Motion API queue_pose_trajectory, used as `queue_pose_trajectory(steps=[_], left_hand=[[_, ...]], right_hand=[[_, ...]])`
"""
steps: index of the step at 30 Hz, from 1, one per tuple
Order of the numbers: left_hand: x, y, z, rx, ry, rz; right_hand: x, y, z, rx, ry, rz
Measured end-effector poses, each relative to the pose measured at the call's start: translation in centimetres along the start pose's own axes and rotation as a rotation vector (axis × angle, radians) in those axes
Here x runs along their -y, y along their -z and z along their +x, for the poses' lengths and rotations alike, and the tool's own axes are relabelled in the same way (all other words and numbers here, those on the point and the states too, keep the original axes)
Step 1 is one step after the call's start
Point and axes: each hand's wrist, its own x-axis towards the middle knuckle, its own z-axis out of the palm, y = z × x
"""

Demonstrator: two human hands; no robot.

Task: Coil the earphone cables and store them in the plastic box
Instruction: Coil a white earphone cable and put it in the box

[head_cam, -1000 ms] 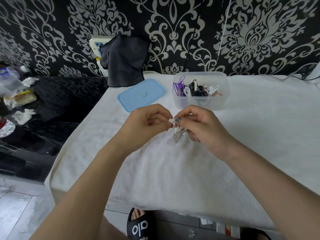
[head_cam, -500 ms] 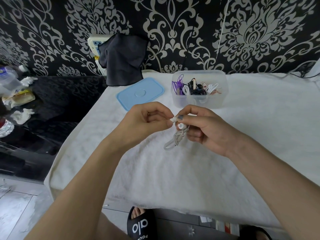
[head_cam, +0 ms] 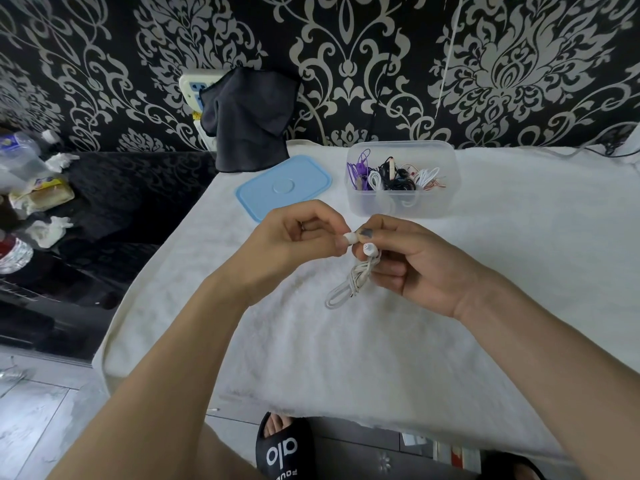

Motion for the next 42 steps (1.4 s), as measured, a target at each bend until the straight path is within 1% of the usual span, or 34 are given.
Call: queue_pose_trajectory(steps=[5, 9, 14, 16, 18, 19, 21, 23, 26, 31, 33, 36, 38, 42], left_hand=[[0.0, 0.0, -0.2, -0.002, 0.010, -0.044], [0.4, 0.2, -0.1, -0.039, 0.014, -0.042], [0.5, 0.4, -0.1, -0.068, 0.054, -0.030], [0.6, 0.6, 0.0, -0.149, 0.071, 0.010], [0.4, 0.7, -0.1, -0.253, 0.040, 0.106], [0.3, 0.7, -0.3, -0.275, 0.010, 0.156], [0.0, 0.3, -0.7, -0.242, -0.042, 0.223], [-0.1, -0.2, -0.9, -0.174, -0.056, 0.300], [0.1, -0.6, -0.7, -0.148, -0.077, 0.425], [0.2, -0.5, -0.5, -0.167, -0.043, 0.468], [0.3, -0.2, -0.4, -0.186, -0.016, 0.453], [0.4, 0.3, -0.3, -0.234, 0.026, 0.380], [0.5, 0.6, -0.2, -0.245, 0.054, 0.334], [0.9, 1.1, 0.0, -0.270, 0.108, 0.298]], right_hand=[[-0.4, -0.5, 0.3, -0.019, -0.030, 0.114], [-0.6, -0.6, 0.7, -0.005, -0.047, 0.172], [-0.7, -0.9, 0.8, -0.029, -0.053, 0.136], [-0.9, -1.0, 1.0, -0.094, -0.058, 0.096], [-1.1, -1.1, 1.3, -0.194, -0.045, 0.054], [-1.1, -1.1, 1.4, -0.247, -0.034, 0.021], [-1.2, -1.2, 1.5, -0.326, -0.019, -0.048], [-1.3, -1.4, 1.6, -0.363, -0.002, -0.072], [-1.4, -1.7, 1.7, -0.369, 0.009, -0.058], [-1.4, -1.9, 1.8, -0.324, 0.034, -0.018], [-1.4, -1.9, 1.7, -0.279, 0.063, -0.020], [-1.7, -1.8, 1.7, -0.233, 0.116, -0.143], [-2.0, -1.9, 1.8, -0.250, 0.167, -0.224], [-2.3, -2.0, 2.2, -0.311, 0.233, -0.286]])
